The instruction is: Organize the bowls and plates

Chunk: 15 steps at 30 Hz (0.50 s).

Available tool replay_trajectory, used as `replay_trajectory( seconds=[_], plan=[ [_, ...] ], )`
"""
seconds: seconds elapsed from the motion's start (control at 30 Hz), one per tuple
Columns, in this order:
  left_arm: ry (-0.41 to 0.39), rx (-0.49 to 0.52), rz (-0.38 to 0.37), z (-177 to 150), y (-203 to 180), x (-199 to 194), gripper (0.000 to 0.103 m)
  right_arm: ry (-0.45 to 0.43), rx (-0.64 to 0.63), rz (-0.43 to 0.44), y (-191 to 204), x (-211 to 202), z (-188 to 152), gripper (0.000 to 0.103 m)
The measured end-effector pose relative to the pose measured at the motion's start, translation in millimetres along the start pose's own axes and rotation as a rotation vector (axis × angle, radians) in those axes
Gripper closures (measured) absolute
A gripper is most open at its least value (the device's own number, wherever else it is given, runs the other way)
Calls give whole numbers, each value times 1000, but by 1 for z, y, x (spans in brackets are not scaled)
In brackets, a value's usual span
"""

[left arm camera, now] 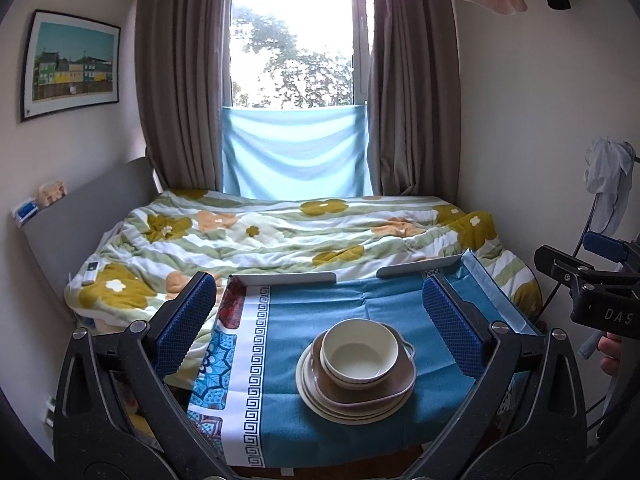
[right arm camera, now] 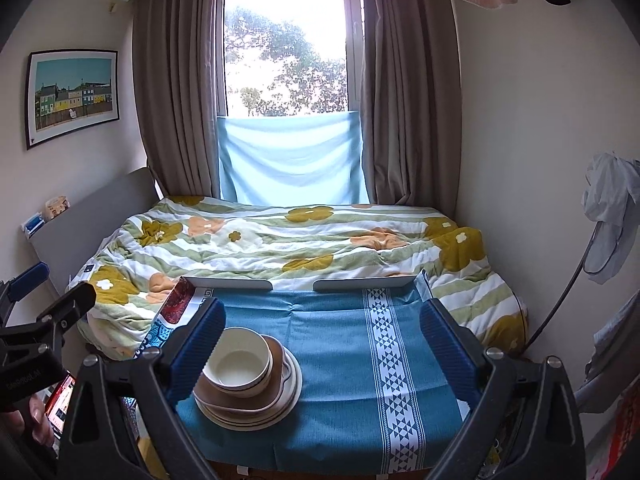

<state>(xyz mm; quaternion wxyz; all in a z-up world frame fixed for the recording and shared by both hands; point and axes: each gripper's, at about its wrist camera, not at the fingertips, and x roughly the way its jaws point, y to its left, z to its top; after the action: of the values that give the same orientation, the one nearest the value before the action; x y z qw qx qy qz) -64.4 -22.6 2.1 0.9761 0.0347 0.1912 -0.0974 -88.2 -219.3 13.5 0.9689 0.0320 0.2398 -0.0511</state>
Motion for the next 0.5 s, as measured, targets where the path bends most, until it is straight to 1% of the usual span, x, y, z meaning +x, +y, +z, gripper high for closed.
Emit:
replay_trajectory(
  seconds=[0.5],
  plan=[
    [-18, 4, 11, 3, -6, 2, 0, -4, 1, -3, -6, 2, 3, 6]
  ],
)
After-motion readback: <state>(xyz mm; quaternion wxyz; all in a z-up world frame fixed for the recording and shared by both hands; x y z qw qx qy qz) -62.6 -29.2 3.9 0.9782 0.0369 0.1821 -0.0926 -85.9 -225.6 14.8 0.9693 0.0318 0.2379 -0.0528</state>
